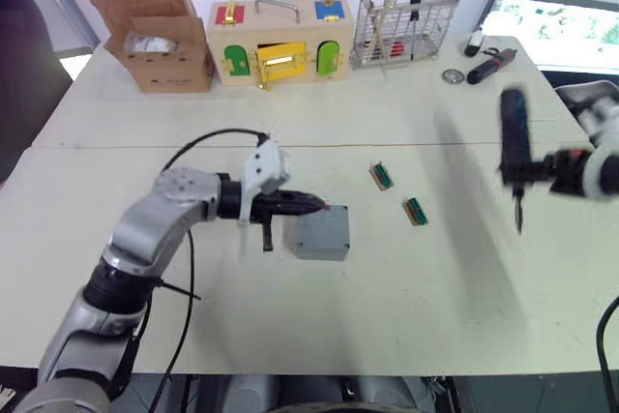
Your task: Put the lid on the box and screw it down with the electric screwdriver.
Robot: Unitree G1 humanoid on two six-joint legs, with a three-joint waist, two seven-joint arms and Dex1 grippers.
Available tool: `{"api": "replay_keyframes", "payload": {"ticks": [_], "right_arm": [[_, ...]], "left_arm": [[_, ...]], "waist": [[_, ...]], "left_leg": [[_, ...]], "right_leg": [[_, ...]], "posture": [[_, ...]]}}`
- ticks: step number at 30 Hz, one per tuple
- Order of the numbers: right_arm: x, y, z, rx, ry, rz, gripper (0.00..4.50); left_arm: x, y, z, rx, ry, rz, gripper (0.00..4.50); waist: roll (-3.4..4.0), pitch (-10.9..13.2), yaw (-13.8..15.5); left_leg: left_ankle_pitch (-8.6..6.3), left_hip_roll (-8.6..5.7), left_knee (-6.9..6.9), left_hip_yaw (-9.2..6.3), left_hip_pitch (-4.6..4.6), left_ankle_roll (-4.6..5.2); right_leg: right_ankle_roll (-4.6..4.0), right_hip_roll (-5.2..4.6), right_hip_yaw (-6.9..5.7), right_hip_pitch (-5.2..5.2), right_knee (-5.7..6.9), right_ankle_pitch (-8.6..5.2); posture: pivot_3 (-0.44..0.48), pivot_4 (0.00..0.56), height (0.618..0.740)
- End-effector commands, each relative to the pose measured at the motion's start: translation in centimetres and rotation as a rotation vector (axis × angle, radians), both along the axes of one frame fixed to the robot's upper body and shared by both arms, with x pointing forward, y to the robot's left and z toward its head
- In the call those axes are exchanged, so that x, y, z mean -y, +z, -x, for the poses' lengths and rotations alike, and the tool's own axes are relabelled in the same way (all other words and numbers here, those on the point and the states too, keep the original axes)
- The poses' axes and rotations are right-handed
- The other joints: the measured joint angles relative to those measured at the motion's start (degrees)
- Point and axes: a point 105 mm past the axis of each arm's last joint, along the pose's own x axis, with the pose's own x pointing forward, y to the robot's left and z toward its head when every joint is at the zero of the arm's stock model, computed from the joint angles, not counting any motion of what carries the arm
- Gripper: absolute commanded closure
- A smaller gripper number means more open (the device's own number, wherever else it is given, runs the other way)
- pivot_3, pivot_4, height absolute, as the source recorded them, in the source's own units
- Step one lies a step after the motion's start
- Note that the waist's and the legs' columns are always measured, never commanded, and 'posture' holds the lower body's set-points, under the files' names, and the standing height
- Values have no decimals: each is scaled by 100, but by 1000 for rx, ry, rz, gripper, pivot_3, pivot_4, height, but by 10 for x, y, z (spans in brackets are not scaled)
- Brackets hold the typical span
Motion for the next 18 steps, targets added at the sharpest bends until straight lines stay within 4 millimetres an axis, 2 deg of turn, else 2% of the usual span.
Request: {"api": "replay_keyframes", "payload": {"ticks": [1, 4, 6, 8, 11, 13, 15, 18], "right_arm": [[-25, 65, 4, 503, -7, -60, 2652], [-58, 77, 15, 749, 37, -289, 2652], [-82, 71, 18, 808, 73, -368, 2652], [-115, 61, 22, 840, 144, -344, 2652], [-153, 51, 28, 872, 222, -293, 2652], [-178, 40, 35, 895, 302, -172, 2652], [-193, 25, 40, 900, 356, -97, 2652], [-205, 4, 44, 881, 404, -62, 2652]], "left_arm": [[0, 14, -5, 25, -38, 24, 4500], [0, 14, -7, 16, -55, 1, 4500], [-1, 14, -5, 5, -67, -11, 4500], [-3, 12, -2, -1, -80, -34, 4500], [-5, 10, 1, -9, -90, -61, 4500], [-6, 5, 5, -8, -97, -88, 4500], [-5, -3, 2, 10, -66, -112, 4500], [-4, -16, -1, 26, -35, -148, 4500]], "waist": [[-3, -2, -24], [-2, -2, -49], [-2, -2, -42], [-1, -2, -22], [0, -3, -48], [0, -3, -54], [1, -4, -50], [1, -4, -44]], "left_leg": [[1, 2, 1, -1, -1, -1], [3, 6, 1, 2, 0, -6], [6, 4, 2, 5, -1, -11], [9, -1, 5, 0, -1, -16], [13, -7, 6, 1, -1, -23], [17, -8, 5, 1, -1, -31], [19, -7, 5, -4, 0, -33], [19, -7, 6, -8, 3, -34]], "right_leg": [[0, 2, 0, 0, 1, 0], [0, 5, 1, -5, 30, 0], [0, 2, 2, -17, 49, 0], [0, -4, 2, -22, 62, 0], [0, -7, 2, -25, 64, 0], [0, -5, 2, -26, 64, 0], [0, -3, 2, -26, 65, -1], [0, -3, 2, -21, 64, -1]], "posture": [[0, 150, 740], [0, 150, 740], [0, 150, 740], [0, 150, 740], [0, 150, 740], [0, 150, 740], [0, 150, 740], [0, 150, 740]]}}
